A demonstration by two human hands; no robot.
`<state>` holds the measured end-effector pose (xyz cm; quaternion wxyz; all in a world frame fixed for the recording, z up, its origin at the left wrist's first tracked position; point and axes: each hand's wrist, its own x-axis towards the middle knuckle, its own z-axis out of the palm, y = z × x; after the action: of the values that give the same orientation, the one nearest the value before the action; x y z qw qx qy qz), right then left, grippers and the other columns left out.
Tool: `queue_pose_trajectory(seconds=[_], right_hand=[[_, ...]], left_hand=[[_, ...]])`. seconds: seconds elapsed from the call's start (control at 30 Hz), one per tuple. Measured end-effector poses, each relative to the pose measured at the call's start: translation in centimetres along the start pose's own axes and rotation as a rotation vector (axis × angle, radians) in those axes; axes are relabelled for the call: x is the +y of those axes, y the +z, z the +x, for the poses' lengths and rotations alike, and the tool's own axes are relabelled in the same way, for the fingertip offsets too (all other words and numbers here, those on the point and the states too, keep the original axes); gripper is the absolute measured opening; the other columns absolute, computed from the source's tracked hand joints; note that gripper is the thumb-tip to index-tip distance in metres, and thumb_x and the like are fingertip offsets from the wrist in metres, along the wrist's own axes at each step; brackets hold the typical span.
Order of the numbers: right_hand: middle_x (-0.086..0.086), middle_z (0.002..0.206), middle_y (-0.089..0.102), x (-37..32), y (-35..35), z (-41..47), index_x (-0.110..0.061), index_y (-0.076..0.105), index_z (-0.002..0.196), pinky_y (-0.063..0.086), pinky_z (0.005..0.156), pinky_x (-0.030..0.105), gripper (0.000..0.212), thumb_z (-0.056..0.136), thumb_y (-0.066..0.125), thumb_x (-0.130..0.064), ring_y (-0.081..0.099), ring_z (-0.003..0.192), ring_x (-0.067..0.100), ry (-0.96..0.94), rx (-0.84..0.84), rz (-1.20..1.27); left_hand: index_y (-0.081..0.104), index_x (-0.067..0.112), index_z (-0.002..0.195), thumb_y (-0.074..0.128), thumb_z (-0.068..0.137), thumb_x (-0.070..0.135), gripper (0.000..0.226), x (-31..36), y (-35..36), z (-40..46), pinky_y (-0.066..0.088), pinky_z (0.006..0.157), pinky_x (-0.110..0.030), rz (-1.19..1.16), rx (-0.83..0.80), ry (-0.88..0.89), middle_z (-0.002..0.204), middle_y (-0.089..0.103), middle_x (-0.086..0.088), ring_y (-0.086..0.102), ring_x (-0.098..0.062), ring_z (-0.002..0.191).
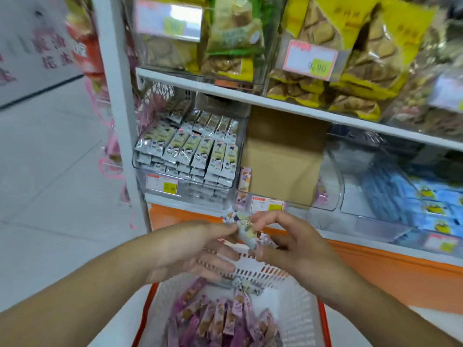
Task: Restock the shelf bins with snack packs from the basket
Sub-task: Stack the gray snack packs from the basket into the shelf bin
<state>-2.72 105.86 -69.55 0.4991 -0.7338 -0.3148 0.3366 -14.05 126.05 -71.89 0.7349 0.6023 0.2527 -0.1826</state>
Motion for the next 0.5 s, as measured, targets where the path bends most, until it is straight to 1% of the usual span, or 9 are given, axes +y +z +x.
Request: queue_pose_trajectory(seconds=[0.03, 0.1, 0.13, 0.17, 0.23, 0.27, 0.3, 0.4, 0.5], right_hand=[[-0.017, 0.139, 0.061, -0.7, 0.6, -0.5, -0.022, 0.066, 0.109, 0.050, 0.102, 0.063, 0.029, 0.089, 0.083, -0.008, 0.070, 0.114, 0.029, -0.032, 0.004, 0.015], [-0.013, 0.140, 0.059, -2.0, 2.0, -0.7, -0.023, 0.065, 0.108, 0.049, 0.101, 0.063, 0.030, 0.086, 0.084, -0.013, 0.069, 0.109, 0.039, -0.085, 0.000, 0.050], [-0.012, 0.140, 0.058, -2.5, 2.7, -0.5, -0.024, 0.066, 0.107, 0.054, 0.096, 0.058, 0.029, 0.086, 0.083, -0.015, 0.070, 0.104, 0.036, -0.108, 0.001, 0.035], [-0.012, 0.137, 0.057, -2.8, 3.2, -0.3, -0.025, 0.066, 0.108, 0.057, 0.089, 0.048, 0.028, 0.087, 0.082, -0.014, 0.071, 0.095, 0.027, -0.128, 0.003, -0.001], [-0.012, 0.128, 0.060, -3.1, 3.8, 0.0, -0.030, 0.065, 0.114, 0.056, 0.078, 0.028, 0.034, 0.091, 0.079, -0.009, 0.069, 0.085, 0.007, -0.151, 0.041, -0.104], [-0.017, 0.126, 0.059, -3.1, 3.8, 0.1, -0.035, 0.063, 0.120, 0.057, 0.079, 0.024, 0.041, 0.091, 0.079, -0.011, 0.068, 0.089, 0.003, -0.162, 0.070, -0.183], [-0.023, 0.130, 0.055, -3.0, 3.6, 0.3, -0.041, 0.059, 0.127, 0.057, 0.083, 0.024, 0.048, 0.091, 0.080, -0.017, 0.067, 0.101, 0.001, -0.191, 0.091, -0.288], [-0.032, 0.156, 0.027, -2.7, 3.0, 0.9, -0.048, 0.042, 0.147, 0.046, 0.104, 0.022, 0.070, 0.091, 0.081, -0.032, 0.043, 0.140, -0.002, -0.327, 0.039, -0.577], [-0.036, 0.163, 0.015, -2.8, 2.8, 1.4, -0.051, 0.033, 0.153, 0.031, 0.116, 0.019, 0.079, 0.091, 0.080, -0.036, 0.021, 0.151, -0.009, -0.358, -0.022, -0.645]], left_hand=[[0.078, 0.018, 0.111, 0.061, 0.097, 0.049, 0.038, 0.5, 0.3, -0.8, 0.060, 0.086, -0.043, -0.095, 0.027, 0.079, 0.110, 0.078, -0.010, 0.075, -0.028, 0.103], [0.082, 0.019, 0.104, 0.066, 0.097, 0.039, 0.027, 1.2, 0.8, -2.2, 0.058, 0.094, -0.052, -0.188, 0.110, 0.197, 0.103, 0.078, -0.009, 0.076, -0.025, 0.093], [0.081, 0.014, 0.104, 0.069, 0.096, 0.034, 0.025, 1.3, 0.9, -2.6, 0.059, 0.092, -0.053, -0.207, 0.160, 0.227, 0.099, 0.077, -0.011, 0.075, -0.024, 0.085], [0.079, 0.007, 0.105, 0.072, 0.094, 0.031, 0.027, 1.3, 0.7, -2.8, 0.061, 0.088, -0.052, -0.217, 0.198, 0.241, 0.100, 0.075, -0.018, 0.074, -0.026, 0.081], [0.075, 0.000, 0.106, 0.075, 0.092, 0.028, 0.031, 1.5, 0.3, -3.2, 0.062, 0.082, -0.049, -0.215, 0.222, 0.237, 0.108, 0.072, -0.026, 0.074, -0.034, 0.086], [0.074, 0.001, 0.103, 0.075, 0.093, 0.027, 0.028, 1.7, 0.1, -3.3, 0.063, 0.082, -0.050, -0.191, 0.221, 0.234, 0.107, 0.074, -0.025, 0.075, -0.036, 0.089], [0.074, 0.003, 0.097, 0.075, 0.094, 0.026, 0.023, 1.8, -0.2, -3.4, 0.063, 0.082, -0.050, -0.157, 0.227, 0.234, 0.104, 0.075, -0.023, 0.075, -0.035, 0.089], [0.073, 0.005, 0.093, 0.077, 0.093, 0.026, 0.022, 2.0, -0.7, -3.4, 0.064, 0.075, -0.045, -0.067, 0.257, 0.240, 0.097, 0.077, -0.016, 0.073, -0.026, 0.081], [0.075, 0.005, 0.101, 0.081, 0.089, 0.031, 0.029, 2.0, -1.2, -3.3, 0.064, 0.074, -0.043, -0.020, 0.252, 0.247, 0.097, 0.076, -0.013, 0.071, -0.026, 0.081]])
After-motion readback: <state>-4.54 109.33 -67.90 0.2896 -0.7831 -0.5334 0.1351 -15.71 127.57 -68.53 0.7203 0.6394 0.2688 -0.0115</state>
